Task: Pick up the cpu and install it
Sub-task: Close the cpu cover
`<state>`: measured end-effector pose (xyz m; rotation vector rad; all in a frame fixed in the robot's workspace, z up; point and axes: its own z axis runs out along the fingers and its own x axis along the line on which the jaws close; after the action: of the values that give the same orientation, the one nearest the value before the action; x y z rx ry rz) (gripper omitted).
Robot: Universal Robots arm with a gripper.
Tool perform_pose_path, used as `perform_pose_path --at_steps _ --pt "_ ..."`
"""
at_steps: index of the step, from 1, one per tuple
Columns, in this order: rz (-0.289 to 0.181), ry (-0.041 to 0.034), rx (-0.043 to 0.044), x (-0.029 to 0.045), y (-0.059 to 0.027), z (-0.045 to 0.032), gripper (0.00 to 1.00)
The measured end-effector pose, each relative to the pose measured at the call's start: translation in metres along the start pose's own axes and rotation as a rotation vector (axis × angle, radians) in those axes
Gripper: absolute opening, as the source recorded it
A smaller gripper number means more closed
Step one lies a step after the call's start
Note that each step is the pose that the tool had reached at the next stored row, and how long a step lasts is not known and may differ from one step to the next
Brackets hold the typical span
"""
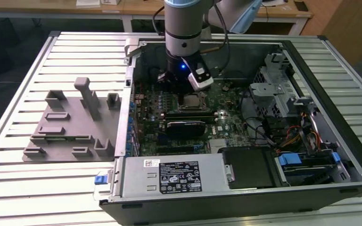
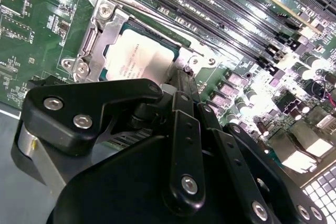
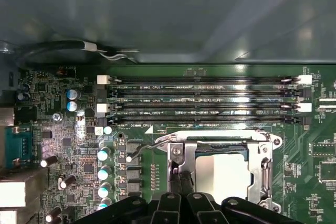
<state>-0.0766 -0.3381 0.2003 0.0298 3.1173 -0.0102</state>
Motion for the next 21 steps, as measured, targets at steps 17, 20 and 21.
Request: perform_pose_path --at_steps 17,20,21 --pt "0.000 0.0000 -0.0001 -0.0075 0.0002 0.0004 0.11" --pt "0.000 0.0000 -0.0001 -0.0080 0.0002 0.0004 0.11" --pt "0.000 -0.0001 -0.0001 -0.0080 0.0002 0.0004 0.11"
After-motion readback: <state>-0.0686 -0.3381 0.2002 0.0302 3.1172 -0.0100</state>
